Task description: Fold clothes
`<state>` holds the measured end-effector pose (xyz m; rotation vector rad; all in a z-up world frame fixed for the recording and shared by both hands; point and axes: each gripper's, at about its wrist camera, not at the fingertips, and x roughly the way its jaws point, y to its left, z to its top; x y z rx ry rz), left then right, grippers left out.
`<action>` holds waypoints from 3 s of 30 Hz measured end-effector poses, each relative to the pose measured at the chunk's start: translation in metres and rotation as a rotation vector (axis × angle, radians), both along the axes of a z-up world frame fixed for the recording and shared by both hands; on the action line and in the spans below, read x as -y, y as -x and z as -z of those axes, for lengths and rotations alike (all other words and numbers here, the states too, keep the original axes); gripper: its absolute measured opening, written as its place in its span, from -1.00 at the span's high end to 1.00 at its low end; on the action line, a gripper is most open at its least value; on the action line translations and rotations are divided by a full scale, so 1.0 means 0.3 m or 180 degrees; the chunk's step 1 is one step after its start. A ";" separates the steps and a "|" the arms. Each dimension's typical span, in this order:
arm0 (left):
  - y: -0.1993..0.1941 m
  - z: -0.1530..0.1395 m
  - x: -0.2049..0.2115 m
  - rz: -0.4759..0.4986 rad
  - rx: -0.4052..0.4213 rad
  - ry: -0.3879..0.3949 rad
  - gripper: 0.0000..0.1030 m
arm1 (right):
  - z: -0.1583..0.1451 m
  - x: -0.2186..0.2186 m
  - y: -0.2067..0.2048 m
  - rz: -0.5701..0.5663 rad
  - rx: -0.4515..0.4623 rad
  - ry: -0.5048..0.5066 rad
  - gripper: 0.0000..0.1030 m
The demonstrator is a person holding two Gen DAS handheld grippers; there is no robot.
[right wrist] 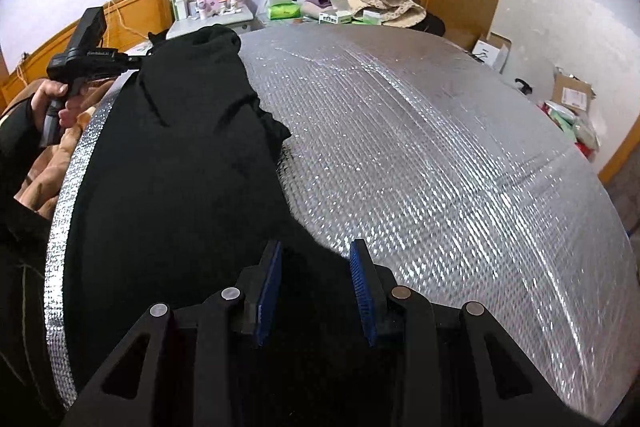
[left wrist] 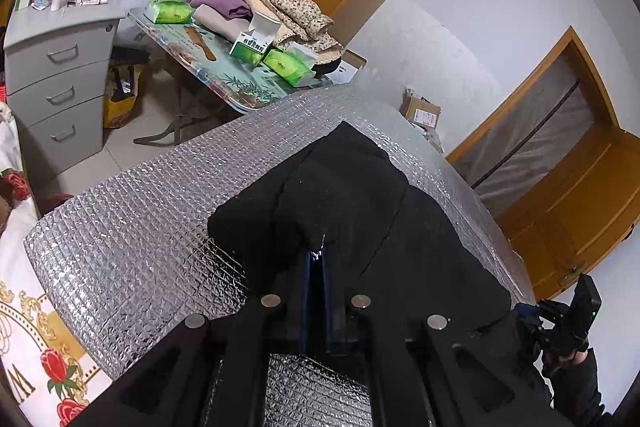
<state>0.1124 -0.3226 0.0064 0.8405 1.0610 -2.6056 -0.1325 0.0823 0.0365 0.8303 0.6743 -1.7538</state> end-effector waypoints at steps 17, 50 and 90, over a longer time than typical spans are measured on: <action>0.030 0.003 0.004 -0.0001 0.0041 0.0022 0.91 | 0.036 0.011 0.054 -0.0199 0.0407 0.0032 0.91; -0.042 -0.066 -0.036 -0.0010 -0.0008 0.0184 0.91 | -0.135 -0.137 -0.441 -0.0113 -0.0243 0.0533 0.38; -0.041 -0.072 -0.029 -0.0026 -0.0098 0.0164 0.98 | -0.050 0.054 -0.491 -0.0754 -0.0011 0.0345 0.85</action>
